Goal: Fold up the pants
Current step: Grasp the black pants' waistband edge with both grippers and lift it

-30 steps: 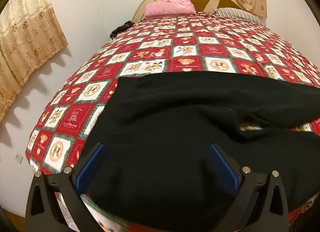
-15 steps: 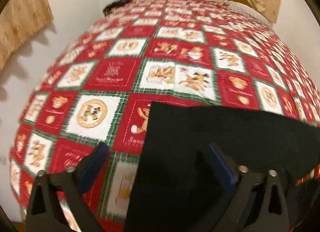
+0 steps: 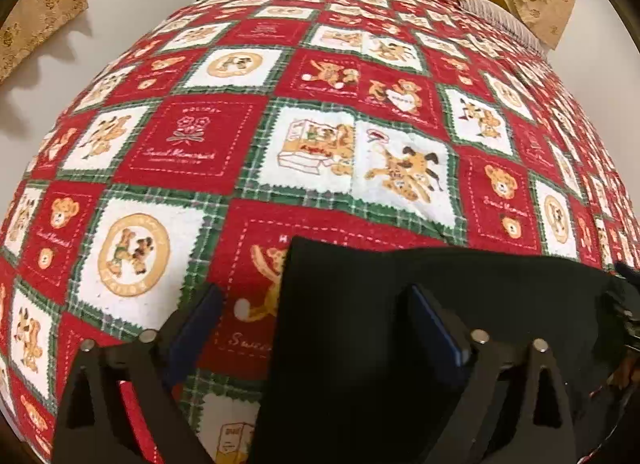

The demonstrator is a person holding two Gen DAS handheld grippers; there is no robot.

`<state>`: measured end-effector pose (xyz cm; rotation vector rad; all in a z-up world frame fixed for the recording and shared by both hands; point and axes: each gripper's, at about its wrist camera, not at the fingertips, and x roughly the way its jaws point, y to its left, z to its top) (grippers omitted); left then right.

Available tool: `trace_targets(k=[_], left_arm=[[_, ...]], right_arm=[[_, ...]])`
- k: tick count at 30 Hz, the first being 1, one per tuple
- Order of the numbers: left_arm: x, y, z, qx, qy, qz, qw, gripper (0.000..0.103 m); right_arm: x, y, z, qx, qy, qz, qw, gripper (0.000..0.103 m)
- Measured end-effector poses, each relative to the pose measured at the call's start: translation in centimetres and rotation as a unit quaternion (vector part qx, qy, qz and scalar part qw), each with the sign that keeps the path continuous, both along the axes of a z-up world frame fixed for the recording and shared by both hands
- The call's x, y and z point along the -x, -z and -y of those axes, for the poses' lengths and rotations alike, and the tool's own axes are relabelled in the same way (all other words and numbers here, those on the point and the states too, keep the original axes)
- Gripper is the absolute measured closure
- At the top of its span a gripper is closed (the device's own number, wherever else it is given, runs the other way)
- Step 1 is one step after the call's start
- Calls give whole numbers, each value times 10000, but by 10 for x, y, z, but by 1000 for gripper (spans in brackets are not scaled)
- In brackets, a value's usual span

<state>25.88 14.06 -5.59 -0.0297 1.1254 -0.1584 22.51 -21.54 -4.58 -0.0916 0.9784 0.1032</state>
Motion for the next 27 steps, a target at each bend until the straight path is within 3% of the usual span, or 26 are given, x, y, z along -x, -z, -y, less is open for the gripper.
trace_targets(k=[2,5,7,8,9,10,12,13,14,19,23,27], left_arm=[[-2,2,1,27,41,32,10000,2],[-4,3,9,-129,145,175,9997,2],[-3,2,13,-120,264,334,9990,11],[-1,0,15,-66,330,389,9987,24],[0,-3,15,30,402,432,9983,42],[1,-6,15,159,460,420,9979,49],[-1,-10,16,444,485,342,9972,76],[-1,-11,16,547,469,343,9968,81],[-1,-14,14,607,414,394,9965,84],[4,-32,14,671,244,622,9955,85],[21,-65,13,637,257,1202,9904,86],[39,-99,1,850,210,1618,9829,86]], right_arm=[[-11,18,-5,134,-234,-374,9989,18],[-13,20,0,-113,-293,-349,9989,20],[-13,20,3,-280,-359,-397,9982,32],[-11,19,3,-251,-413,-379,9981,37],[-8,15,1,-117,-515,-316,9981,57],[-6,11,0,-60,-594,-288,9978,84],[-7,4,3,-96,-621,-381,9973,94],[-5,0,6,-242,-669,-372,9968,100],[-4,-3,8,-418,-722,-356,9959,100],[11,-31,-1,-274,-616,123,9976,100],[21,-57,-4,-264,-476,501,9973,100],[42,-91,-3,-420,-352,932,9941,100]])
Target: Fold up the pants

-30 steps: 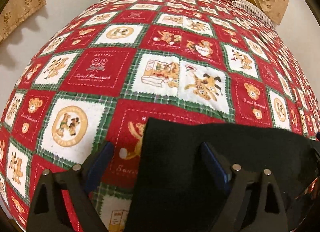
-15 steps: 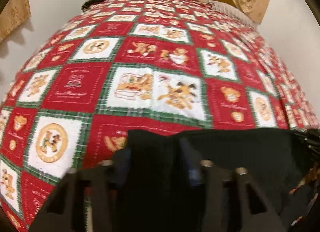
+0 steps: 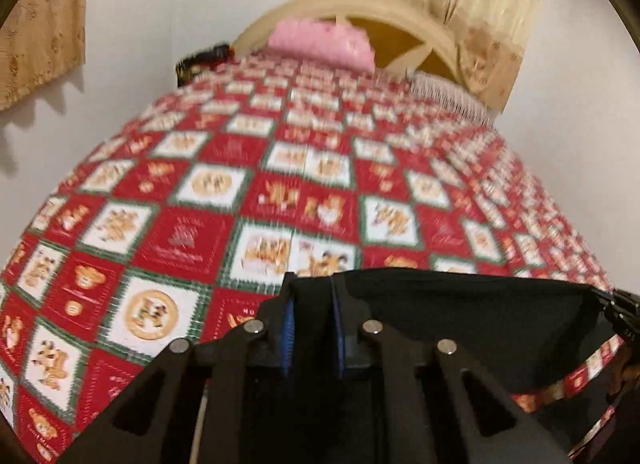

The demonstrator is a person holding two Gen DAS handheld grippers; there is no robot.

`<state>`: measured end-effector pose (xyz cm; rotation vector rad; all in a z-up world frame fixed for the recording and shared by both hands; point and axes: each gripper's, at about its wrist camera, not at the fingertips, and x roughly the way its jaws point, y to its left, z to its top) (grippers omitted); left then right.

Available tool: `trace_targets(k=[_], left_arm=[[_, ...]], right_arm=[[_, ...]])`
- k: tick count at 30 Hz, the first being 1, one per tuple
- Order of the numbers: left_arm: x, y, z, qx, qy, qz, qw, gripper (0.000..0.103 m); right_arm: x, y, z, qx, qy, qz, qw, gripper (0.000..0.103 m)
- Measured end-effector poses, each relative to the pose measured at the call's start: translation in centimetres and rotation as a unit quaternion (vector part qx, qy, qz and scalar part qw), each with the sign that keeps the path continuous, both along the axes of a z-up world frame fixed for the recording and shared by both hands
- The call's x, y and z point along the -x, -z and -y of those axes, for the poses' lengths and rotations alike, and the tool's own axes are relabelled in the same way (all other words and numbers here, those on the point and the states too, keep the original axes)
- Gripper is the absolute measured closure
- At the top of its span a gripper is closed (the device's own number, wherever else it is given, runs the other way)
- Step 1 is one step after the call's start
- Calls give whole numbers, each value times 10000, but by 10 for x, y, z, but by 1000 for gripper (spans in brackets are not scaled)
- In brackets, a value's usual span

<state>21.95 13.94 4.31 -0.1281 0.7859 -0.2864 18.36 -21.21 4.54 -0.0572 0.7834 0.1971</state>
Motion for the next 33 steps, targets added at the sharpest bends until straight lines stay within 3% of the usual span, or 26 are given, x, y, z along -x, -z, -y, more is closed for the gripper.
trace_targets(k=[4,9,12,15,18,22,23,25,26,27,30,33], left_arm=[[35,-24,-14,257,35,468,9986,86],[83,-14,-24,140,68,727,9972,86],[115,3,-33,88,53,842,9964,86],[141,23,-46,292,-12,876,9957,86],[158,40,-54,348,-132,812,9960,86],[167,63,-62,138,-491,547,9972,82],[171,70,-63,50,-566,467,9973,75],[169,80,-66,-296,-855,243,9956,46],[170,84,-68,-457,-995,195,9938,27],[171,86,-72,-616,-1133,170,9915,19],[176,89,-85,-744,-1277,49,9890,14],[184,91,-100,-1019,-1650,-117,9809,8]], right_arm=[[40,-35,-6,-248,-67,567,9981,100],[101,-45,-31,-198,-476,931,9943,100],[143,-24,-56,161,-715,956,9927,100],[171,3,-68,365,-793,859,9925,100],[189,31,-74,324,-797,647,9942,100],[205,70,-83,280,-893,294,9952,100],[207,76,-85,308,-912,248,9950,100],[212,89,-90,359,-937,135,9949,100],[213,94,-91,358,-943,82,9949,100],[213,101,-91,358,-946,11,9949,100],[216,116,-94,443,-1002,-153,9939,100],[220,118,-95,481,-1107,-116,9926,99]])
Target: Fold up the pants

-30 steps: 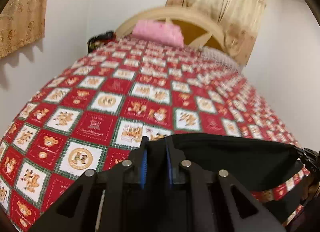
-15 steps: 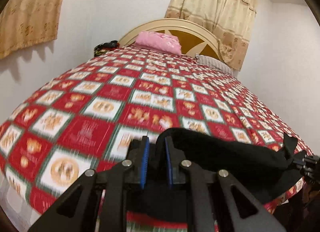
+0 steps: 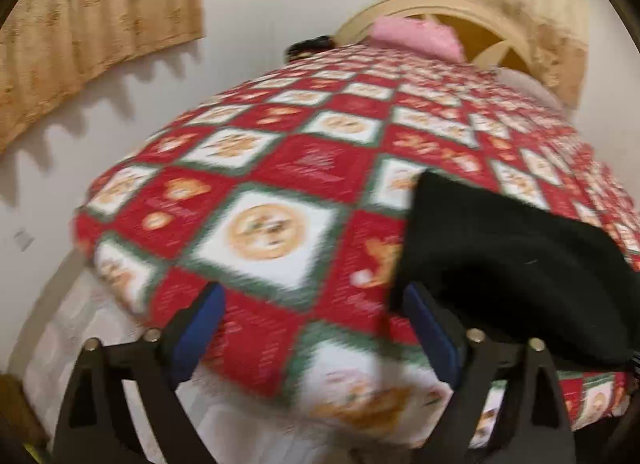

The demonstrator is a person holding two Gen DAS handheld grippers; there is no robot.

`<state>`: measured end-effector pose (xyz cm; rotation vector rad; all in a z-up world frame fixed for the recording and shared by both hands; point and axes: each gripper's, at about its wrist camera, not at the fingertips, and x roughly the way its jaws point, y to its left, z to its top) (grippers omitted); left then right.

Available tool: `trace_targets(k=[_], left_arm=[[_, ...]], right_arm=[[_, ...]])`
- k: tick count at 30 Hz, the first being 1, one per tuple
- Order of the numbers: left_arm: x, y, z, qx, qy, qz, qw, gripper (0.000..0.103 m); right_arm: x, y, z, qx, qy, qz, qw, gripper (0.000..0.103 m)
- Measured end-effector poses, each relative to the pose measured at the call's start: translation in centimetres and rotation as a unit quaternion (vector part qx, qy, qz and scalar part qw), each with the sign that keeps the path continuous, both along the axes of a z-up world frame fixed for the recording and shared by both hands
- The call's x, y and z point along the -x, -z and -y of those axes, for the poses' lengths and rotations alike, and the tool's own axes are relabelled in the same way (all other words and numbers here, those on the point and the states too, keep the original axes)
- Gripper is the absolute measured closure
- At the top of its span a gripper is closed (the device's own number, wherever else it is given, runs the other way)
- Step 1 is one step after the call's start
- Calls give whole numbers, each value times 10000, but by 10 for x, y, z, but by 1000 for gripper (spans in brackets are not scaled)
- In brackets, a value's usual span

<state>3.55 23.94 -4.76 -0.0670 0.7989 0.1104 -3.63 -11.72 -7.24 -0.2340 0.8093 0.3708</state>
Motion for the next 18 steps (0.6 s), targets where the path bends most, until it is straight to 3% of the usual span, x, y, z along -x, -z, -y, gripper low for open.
trace_targets(k=[3,7,9,10,12,15,18], left_arm=[[16,-6,-13,240,-151,-113,9995,8],[32,-22,-3,1107,301,0,9934,8],[27,-24,10,1724,704,-63,9825,8],[21,-22,21,2083,962,-174,9732,8],[12,-16,36,2411,1202,-279,9626,8],[-6,-3,53,2781,1236,-538,9511,8],[-16,1,50,3102,1071,-457,9435,8]], right_arm=[[0,-3,2,35,-76,-92,9999,96],[3,-30,6,-246,-227,-136,9993,95],[-3,-51,12,-732,-195,56,9971,94],[-8,-57,13,-982,-195,98,9949,94],[-27,-65,6,-1403,-171,200,9898,94],[-48,-59,-19,-1397,-203,310,9895,94],[-67,-43,-45,-1412,-308,168,9894,94]])
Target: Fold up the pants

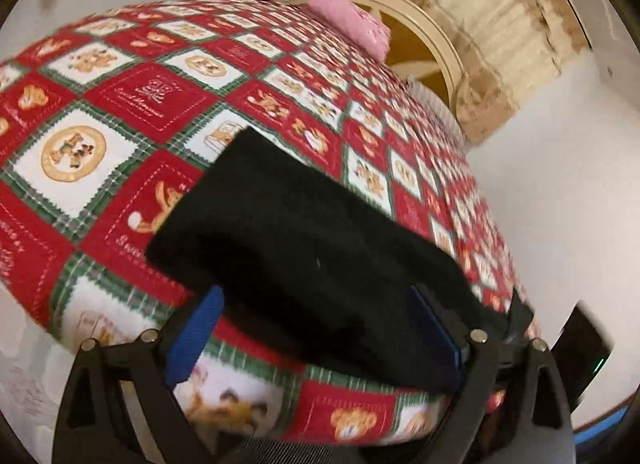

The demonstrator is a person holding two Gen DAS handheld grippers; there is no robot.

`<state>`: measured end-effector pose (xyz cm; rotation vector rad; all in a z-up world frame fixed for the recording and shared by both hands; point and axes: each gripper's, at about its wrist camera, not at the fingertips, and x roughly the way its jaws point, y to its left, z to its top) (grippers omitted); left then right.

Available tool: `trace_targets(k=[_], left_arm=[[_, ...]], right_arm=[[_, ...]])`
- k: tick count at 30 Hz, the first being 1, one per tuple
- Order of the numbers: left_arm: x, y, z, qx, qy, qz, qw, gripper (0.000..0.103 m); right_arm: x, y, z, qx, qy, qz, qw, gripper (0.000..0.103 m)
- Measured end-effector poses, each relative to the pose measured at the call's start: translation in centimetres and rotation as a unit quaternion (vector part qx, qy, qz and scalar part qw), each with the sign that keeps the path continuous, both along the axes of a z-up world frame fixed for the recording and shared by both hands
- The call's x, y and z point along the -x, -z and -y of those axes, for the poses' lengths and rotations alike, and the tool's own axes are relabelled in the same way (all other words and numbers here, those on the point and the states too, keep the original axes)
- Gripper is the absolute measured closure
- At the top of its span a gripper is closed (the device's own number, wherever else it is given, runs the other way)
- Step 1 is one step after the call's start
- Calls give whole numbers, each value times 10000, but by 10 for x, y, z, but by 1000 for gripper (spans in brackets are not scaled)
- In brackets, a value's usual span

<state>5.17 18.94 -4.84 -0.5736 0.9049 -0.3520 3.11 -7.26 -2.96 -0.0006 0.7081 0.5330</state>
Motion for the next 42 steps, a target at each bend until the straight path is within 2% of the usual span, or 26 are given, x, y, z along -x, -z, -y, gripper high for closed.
trace_targets(k=[2,5,6,7,9,11,13,14,15,17,20,22,24,26,27,28,29,31,35,38,40,42], left_arm=[[-8,5,-7,310,-217,-12,9993,8],[-12,7,-16,635,-515,88,9966,8],[-12,7,-19,675,-605,157,9958,12],[-11,6,-23,682,-788,305,9941,18],[-9,4,-27,548,-950,427,9931,54],[-5,1,-29,116,-1059,441,9933,64],[-4,3,-29,-661,-1198,247,9903,64],[-2,4,-29,-1123,-1295,138,9851,61],[2,3,-33,-1323,-1404,123,9811,51],[13,-4,-42,-1429,-1632,179,9760,43],[23,-27,-42,-1788,-1865,472,9649,43],[23,-43,-32,-1972,-1725,824,9615,39],[19,-58,-6,-2069,-1350,1196,9616,22],[11,-62,16,-2063,-975,1469,9625,20],[6,-61,30,-2142,-822,1555,9608,20],[2,-61,37,-2212,-777,1565,9594,20],[-3,-54,49,-2306,-698,1555,9580,20],[-13,-38,62,-2451,-547,1404,9577,20],[-11,-1,66,-2855,-477,858,9533,21],[5,5,71,-3100,-433,975,9447,21],[13,6,74,-3266,-407,1068,9382,20],[13,6,73,-3209,-453,1070,9399,18]], right_arm=[[-6,18,-14,88,-62,-175,9998,94],[-10,48,-18,-37,-187,-696,9974,94],[-3,50,-14,-213,-137,-525,9983,94],[-2,52,-13,-266,-131,-553,9980,94],[-1,53,-9,-390,-115,-618,9973,94],[-1,55,-8,-467,-121,-670,9966,94],[-1,54,-8,-448,-153,-653,9967,94],[-2,53,-7,-428,-168,-637,9969,94],[-2,53,-8,-407,-182,-616,9971,94],[-2,54,-8,-380,-214,-582,9974,94],[-6,48,-4,-415,-261,-841,9953,94],[-11,39,0,-465,-305,-1019,9932,94],[-15,22,9,-681,-340,-893,9931,93],[-22,0,23,-945,-243,-658,9930,74],[-26,-9,31,-1111,-169,-551,9921,47],[-32,-17,41,-1281,-13,-390,9910,26],[-36,-23,49,-1383,153,-221,9900,23],[-51,-29,60,-1514,332,-55,9879,23],[-94,-3,60,-1458,292,-784,9858,23],[-110,26,48,-1522,134,-1528,9764,23],[-104,32,37,-1659,-116,-1699,9713,23],[-93,34,24,-1597,-391,-1723,9712,23]])
